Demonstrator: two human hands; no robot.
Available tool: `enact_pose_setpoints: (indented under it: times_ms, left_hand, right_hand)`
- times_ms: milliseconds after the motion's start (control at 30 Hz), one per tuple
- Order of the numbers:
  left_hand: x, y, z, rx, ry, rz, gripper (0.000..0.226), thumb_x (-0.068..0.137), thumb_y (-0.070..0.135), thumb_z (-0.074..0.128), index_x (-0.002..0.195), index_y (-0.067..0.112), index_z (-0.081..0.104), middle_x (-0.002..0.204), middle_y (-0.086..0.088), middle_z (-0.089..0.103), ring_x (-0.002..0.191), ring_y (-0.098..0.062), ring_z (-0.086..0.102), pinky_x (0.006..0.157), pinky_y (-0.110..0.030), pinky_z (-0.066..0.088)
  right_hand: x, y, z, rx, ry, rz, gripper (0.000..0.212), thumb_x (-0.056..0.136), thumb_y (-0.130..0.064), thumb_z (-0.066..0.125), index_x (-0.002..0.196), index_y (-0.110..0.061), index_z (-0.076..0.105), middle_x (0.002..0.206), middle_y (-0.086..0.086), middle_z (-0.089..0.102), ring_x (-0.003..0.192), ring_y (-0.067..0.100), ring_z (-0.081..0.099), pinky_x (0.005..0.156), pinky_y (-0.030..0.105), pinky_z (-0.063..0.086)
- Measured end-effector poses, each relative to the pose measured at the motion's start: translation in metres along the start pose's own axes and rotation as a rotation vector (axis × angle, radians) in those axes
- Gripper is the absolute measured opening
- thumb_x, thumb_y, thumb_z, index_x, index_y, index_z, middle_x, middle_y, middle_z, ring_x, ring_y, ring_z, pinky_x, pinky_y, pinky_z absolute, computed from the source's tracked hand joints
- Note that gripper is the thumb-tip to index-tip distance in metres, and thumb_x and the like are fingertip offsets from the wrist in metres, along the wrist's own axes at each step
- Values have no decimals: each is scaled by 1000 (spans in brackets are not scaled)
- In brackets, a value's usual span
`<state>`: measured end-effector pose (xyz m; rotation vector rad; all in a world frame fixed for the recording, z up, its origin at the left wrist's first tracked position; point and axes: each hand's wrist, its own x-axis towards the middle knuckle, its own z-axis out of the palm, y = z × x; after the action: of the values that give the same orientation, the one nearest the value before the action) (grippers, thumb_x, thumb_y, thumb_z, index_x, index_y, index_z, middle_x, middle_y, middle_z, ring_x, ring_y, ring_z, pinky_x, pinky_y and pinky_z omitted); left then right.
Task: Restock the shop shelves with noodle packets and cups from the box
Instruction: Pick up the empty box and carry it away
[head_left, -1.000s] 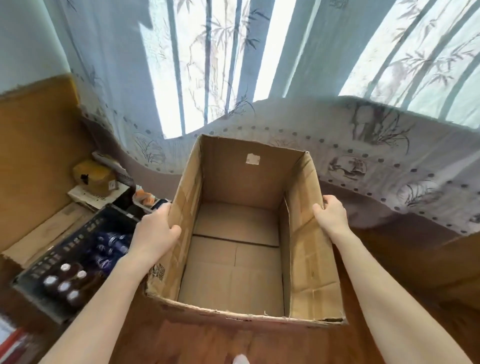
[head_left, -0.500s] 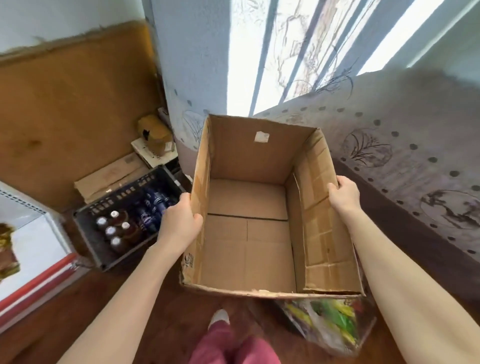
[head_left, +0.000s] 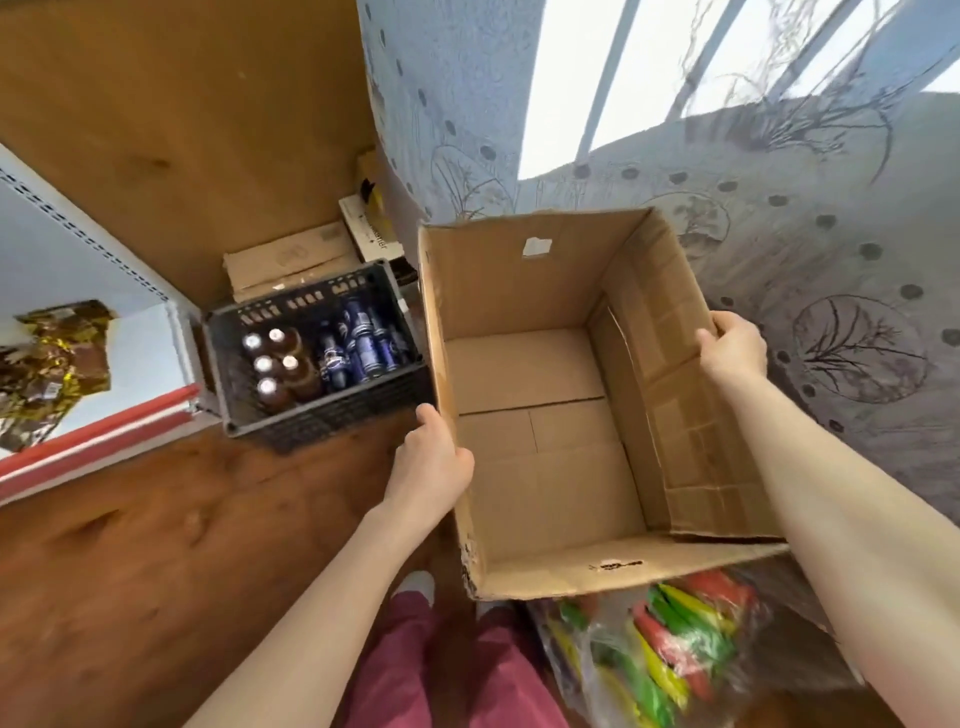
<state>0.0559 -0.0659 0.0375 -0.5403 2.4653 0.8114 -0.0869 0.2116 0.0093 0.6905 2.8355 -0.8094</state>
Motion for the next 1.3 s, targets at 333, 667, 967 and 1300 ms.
enact_pose_setpoints:
  times_ms: [333, 667, 967, 1300]
  left_hand:
    - [-7, 28, 69, -39, 14, -52, 35, 93, 8, 42, 124, -1, 27, 99, -14, 57, 85, -29, 59, 66, -30, 43]
    - [5, 31, 116, 25, -10, -18, 43, 96, 15, 41, 131, -4, 25, 101, -21, 64, 89, -32, 65, 71, -36, 51]
    - [18, 40, 122, 1, 16, -39, 46, 96, 15, 41, 134, -4, 22, 102, -19, 63, 89, -31, 64, 63, -29, 45]
    - [37, 38, 114, -28, 58, -53, 42, 95, 12, 43, 129, -6, 24, 88, -12, 58, 81, -27, 62, 57, -25, 39]
  right_hand:
    - [50, 12, 8, 30, -53, -97, 34, 96, -14, 42, 129, -9, 49, 132, 14, 54, 123, 32, 48, 102, 38, 37]
    - [67, 51, 21, 30, -77, -88, 35, 95, -13, 40, 128, -13, 50, 130, 14, 55, 122, 33, 48, 102, 42, 38]
    - [85, 51, 23, 46, -68, -109, 37, 96, -13, 39, 131, -16, 49, 133, 11, 54, 124, 30, 48, 102, 39, 37]
    - [102, 32, 38, 50, -122, -139, 40, 97, -15, 36, 137, -17, 43, 137, 10, 50, 127, 31, 45, 105, 40, 35]
